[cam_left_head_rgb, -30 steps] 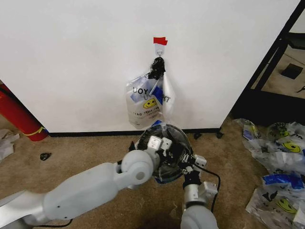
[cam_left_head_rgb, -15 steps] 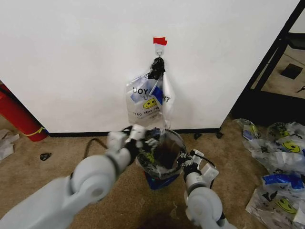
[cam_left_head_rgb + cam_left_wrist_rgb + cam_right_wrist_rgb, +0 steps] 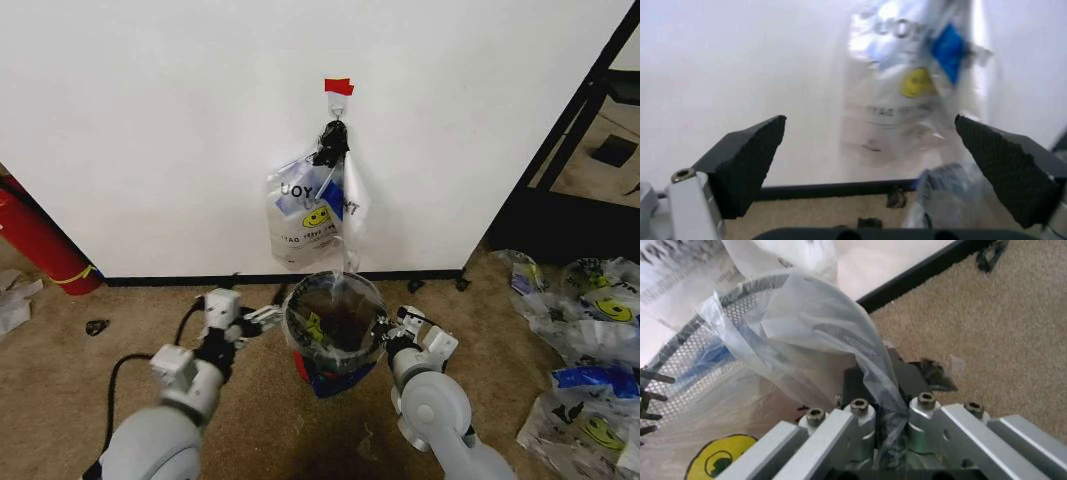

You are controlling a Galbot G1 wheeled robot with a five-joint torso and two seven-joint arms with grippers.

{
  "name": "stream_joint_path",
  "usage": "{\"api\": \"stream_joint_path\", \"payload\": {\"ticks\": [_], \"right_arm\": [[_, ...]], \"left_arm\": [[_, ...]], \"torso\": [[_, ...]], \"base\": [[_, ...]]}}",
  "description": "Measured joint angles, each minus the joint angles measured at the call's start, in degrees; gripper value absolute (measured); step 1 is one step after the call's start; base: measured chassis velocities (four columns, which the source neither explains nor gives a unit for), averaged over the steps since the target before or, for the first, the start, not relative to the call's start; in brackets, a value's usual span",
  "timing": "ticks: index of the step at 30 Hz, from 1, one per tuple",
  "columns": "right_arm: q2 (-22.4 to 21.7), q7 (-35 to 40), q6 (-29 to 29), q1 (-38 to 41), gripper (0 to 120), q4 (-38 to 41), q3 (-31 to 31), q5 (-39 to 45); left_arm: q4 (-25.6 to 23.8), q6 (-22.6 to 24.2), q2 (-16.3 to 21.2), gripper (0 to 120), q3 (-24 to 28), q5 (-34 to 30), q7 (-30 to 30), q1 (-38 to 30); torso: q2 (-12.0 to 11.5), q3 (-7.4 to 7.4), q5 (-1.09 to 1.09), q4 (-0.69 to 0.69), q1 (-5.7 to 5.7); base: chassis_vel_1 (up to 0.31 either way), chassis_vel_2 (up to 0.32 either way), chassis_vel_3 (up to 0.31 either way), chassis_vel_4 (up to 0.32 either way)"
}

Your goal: Pick up the garbage bag from the wall and place it over the trash bin.

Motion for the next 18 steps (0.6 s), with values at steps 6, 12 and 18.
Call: {"api": "stream_joint_path", "payload": {"ticks": [6,12,18], "right_arm": [[-0.7,-1.2,0.6,-0.9,26,-0.5,0.3,-0.3],[-0.7,-1.4,0.7,-2.0,49,0.0,0.3,-1.0],[-0.7,-1.4,0.8,-2.8,67,0.6,0.4,-1.6]], "left_arm": [[4.9,-12.6,-6.7,100,-2.8,13.2,3.3,4.9],[5.7,-14.8,-8.2,100,-2.7,14.9,4.1,7.8],[5.6,-14.4,-8.2,100,-2.8,13.8,3.8,7.8]], "torso": [[0.0,0.00,-0.01,0.01,0.00],[0.0,0.00,0.00,0.02,0.00],[0.0,0.00,0.00,0.01,0.00]], "base": [[0.000,0.000,0.000,0.000],[0.000,0.000,0.000,0.000],[0.000,0.000,0.000,0.000]]}}
